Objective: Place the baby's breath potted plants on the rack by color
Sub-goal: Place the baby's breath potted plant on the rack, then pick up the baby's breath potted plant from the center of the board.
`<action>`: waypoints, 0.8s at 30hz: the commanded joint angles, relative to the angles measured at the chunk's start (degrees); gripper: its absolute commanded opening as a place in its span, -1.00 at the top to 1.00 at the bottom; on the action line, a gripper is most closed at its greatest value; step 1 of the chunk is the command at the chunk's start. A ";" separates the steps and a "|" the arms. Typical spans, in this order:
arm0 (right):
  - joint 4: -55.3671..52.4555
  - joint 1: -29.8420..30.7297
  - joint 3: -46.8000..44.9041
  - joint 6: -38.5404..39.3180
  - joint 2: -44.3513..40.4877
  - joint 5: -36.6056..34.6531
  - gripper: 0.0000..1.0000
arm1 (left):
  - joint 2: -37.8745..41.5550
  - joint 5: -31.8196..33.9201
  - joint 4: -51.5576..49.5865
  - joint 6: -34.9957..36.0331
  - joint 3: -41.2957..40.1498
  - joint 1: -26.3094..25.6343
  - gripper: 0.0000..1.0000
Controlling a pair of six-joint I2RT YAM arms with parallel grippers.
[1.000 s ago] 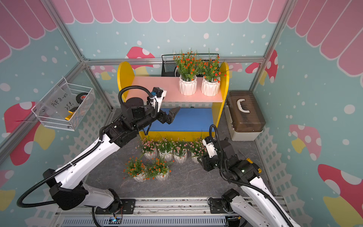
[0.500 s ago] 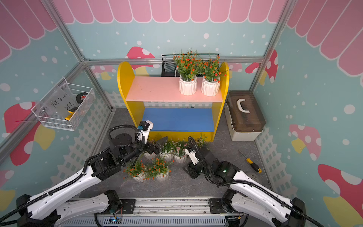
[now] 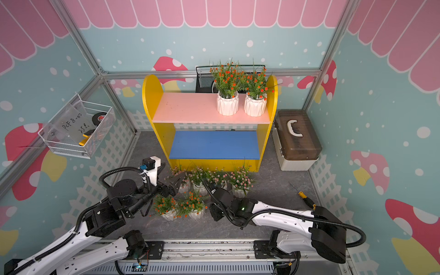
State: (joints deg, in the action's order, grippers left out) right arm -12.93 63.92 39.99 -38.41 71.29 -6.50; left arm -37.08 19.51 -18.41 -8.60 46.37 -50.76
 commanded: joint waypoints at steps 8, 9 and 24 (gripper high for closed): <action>5.77 0.44 5.63 -0.10 6.66 -3.47 0.42 | 3.69 2.68 -3.82 -1.95 -2.12 -0.15 -0.96; 5.81 0.42 6.17 0.16 7.33 -3.17 0.43 | 3.81 2.73 -3.83 -2.03 -2.24 -0.21 -0.96; 5.75 0.42 9.87 -0.33 14.47 -1.46 0.59 | 4.08 2.53 -3.99 -2.62 -2.85 -0.21 -0.96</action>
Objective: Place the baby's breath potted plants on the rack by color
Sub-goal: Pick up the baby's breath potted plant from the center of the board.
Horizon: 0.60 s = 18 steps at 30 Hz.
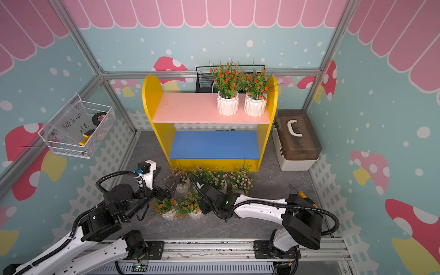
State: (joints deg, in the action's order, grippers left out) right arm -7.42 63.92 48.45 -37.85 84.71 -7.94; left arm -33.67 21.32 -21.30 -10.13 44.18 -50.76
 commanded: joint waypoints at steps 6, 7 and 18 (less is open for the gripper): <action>-1.37 0.46 3.05 -1.66 3.89 -0.22 0.62 | 0.76 0.61 -1.20 -1.30 -0.76 -0.19 -0.96; -1.66 0.47 3.39 -1.78 4.46 -0.25 0.61 | 0.72 0.56 -1.34 -1.30 -0.77 -0.19 -0.96; -6.38 0.47 5.77 -1.37 7.48 -0.49 0.78 | 1.20 0.65 -1.56 -1.40 -0.67 -0.20 -0.96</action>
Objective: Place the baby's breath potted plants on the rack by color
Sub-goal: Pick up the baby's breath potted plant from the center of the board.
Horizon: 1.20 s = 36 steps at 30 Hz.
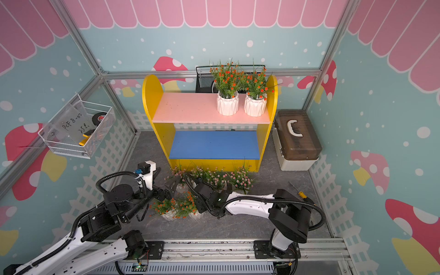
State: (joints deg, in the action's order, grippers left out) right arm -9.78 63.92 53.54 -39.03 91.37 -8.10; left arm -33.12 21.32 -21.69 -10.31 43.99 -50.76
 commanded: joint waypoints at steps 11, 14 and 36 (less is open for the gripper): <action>-10.99 -0.52 1.04 4.52 -7.88 -1.21 0.96 | -0.05 -0.99 1.14 -0.79 -0.81 -0.21 -0.96; -14.02 -2.03 1.44 5.91 -11.80 0.67 0.96 | -0.18 -2.67 3.26 0.03 -1.56 -0.21 -0.97; -44.80 -23.13 23.21 21.88 -26.24 14.55 0.97 | -3.44 -18.57 23.49 8.61 -13.31 -0.30 -0.98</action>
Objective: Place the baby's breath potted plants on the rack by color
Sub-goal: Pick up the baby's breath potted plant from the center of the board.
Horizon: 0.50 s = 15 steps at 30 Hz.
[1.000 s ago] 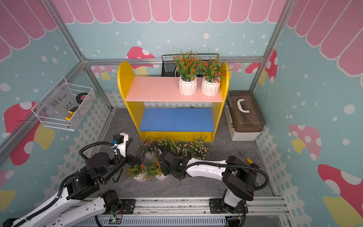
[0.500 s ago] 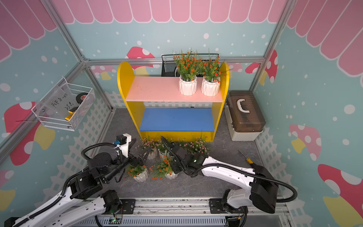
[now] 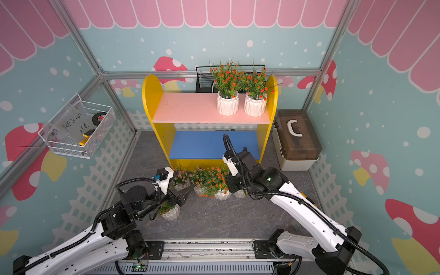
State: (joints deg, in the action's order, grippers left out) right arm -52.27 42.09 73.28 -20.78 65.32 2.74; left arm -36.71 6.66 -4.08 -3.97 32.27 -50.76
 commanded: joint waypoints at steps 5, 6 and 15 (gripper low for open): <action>-3.53 -3.80 8.28 5.36 2.05 7.44 0.97 | -1.67 -7.22 14.54 3.65 -5.54 -1.08 -0.98; -3.57 -3.93 8.97 5.43 2.51 7.98 0.96 | -2.14 -7.87 16.26 3.78 -6.10 -1.26 -0.98; -3.45 -4.20 13.02 5.91 6.16 11.33 0.97 | -10.79 -5.82 25.41 7.50 -5.50 -6.56 -0.98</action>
State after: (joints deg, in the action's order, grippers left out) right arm -57.21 38.17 83.55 -16.19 71.50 11.49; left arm -45.87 0.16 15.94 0.73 25.91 -55.68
